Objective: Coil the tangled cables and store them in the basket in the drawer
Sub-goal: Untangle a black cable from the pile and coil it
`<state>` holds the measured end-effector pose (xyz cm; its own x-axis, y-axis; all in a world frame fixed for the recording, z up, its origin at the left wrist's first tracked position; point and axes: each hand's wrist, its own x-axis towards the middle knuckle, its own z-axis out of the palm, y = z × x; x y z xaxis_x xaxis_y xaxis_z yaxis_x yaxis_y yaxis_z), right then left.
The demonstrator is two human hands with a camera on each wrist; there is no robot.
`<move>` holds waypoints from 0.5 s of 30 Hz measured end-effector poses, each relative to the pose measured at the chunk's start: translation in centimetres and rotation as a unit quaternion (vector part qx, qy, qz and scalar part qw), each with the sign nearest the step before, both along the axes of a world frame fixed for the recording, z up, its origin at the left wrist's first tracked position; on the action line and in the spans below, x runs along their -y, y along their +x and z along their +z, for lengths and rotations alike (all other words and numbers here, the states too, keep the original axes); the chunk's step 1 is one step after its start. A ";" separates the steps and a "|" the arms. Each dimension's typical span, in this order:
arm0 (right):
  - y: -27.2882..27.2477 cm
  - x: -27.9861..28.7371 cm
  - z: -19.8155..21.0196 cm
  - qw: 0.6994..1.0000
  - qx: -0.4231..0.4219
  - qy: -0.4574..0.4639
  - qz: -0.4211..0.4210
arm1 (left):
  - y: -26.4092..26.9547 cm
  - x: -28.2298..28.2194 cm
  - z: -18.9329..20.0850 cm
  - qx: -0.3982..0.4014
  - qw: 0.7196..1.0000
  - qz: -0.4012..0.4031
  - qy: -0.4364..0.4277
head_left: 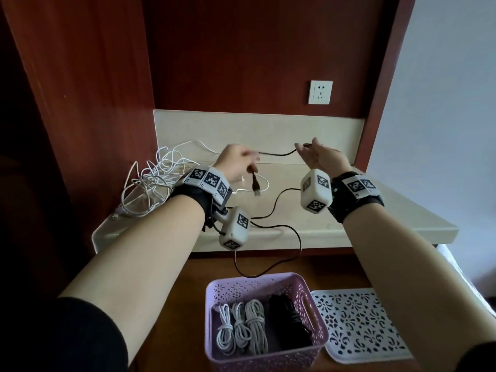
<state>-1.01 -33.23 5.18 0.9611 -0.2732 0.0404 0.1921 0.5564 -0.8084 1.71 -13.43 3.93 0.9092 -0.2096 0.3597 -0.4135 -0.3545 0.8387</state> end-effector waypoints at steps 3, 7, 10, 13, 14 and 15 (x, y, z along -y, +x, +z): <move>-0.2 -1.0 -0.3 0.949 -0.068 -0.307 0.023 | -0.4 -0.8 1.5 0.020 0.989 0.018 -0.146; 0.4 -3.8 -0.1 0.828 0.079 -0.540 -0.131 | -0.9 -0.9 1.8 -0.005 0.988 -0.024 -0.150; 0.7 -6.0 -1.3 0.735 0.106 -0.669 -0.027 | -1.1 -1.2 0.7 -0.045 0.980 -0.075 -0.179; 0.6 -7.5 -3.1 0.778 0.101 -0.621 -0.002 | -1.1 -2.2 -0.7 -0.081 0.969 -0.083 -0.217; 0.5 -7.8 -3.7 0.792 0.104 -0.602 -0.022 | -1.1 -2.7 -1.2 -0.100 0.966 -0.078 -0.226; 0.4 -7.9 -4.3 0.805 0.108 -0.582 -0.046 | -1.1 -3.1 -1.6 -0.125 0.960 -0.078 -0.240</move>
<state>-0.58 -25.31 0.91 0.8750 0.0002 0.4841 0.3949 -0.5787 -0.7136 0.57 -10.37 2.32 0.9509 -0.2145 0.2233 -0.1945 0.1472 0.9698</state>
